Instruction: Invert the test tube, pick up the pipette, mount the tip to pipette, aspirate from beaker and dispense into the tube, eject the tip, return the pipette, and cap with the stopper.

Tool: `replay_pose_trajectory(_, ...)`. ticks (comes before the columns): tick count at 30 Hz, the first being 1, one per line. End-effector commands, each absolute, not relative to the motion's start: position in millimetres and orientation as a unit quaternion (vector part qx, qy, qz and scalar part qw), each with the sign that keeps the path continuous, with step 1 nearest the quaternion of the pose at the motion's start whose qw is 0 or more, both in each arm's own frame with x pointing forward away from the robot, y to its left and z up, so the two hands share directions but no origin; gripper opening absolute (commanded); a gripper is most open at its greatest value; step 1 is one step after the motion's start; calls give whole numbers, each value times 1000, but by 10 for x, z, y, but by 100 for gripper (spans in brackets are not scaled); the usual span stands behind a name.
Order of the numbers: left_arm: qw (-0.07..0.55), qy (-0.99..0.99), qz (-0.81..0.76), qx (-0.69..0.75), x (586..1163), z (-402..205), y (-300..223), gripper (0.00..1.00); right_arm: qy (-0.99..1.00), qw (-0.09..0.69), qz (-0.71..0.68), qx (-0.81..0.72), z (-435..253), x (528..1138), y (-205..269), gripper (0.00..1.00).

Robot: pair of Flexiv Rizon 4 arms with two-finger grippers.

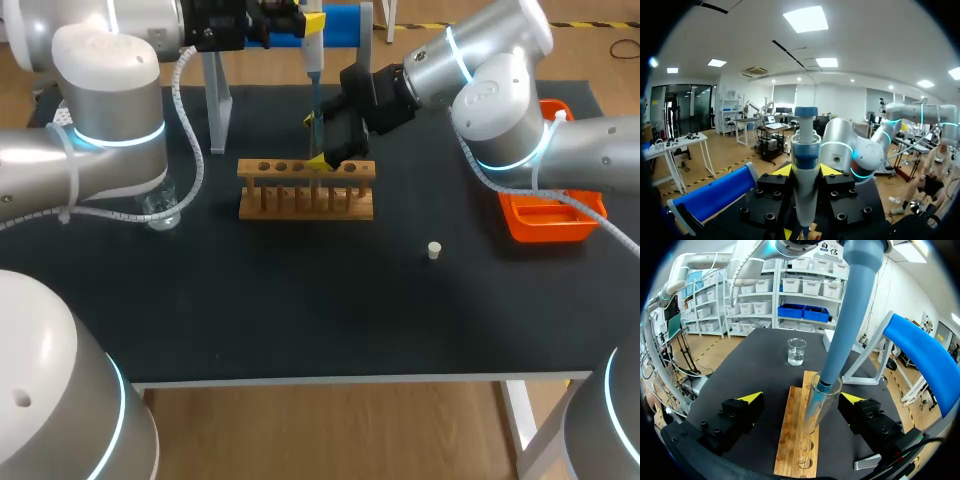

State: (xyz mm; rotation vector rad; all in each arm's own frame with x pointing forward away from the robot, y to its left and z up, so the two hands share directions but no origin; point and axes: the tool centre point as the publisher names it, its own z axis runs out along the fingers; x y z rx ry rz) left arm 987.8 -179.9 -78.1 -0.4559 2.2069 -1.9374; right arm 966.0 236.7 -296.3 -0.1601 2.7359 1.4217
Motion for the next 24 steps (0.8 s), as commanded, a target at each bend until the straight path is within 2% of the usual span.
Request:
replay_pose_trajectory(1, 87, 737, -652, -153, 9893, -807, -1806, 0, 887, 25, 459, -52, -2952, 9663, 2358, 100)
replay_pose_trajectory(24, 89, 739, -650, -155, 9890, -800, -1792, 0, 887, 25, 459, -52, -2952, 9663, 2358, 100)
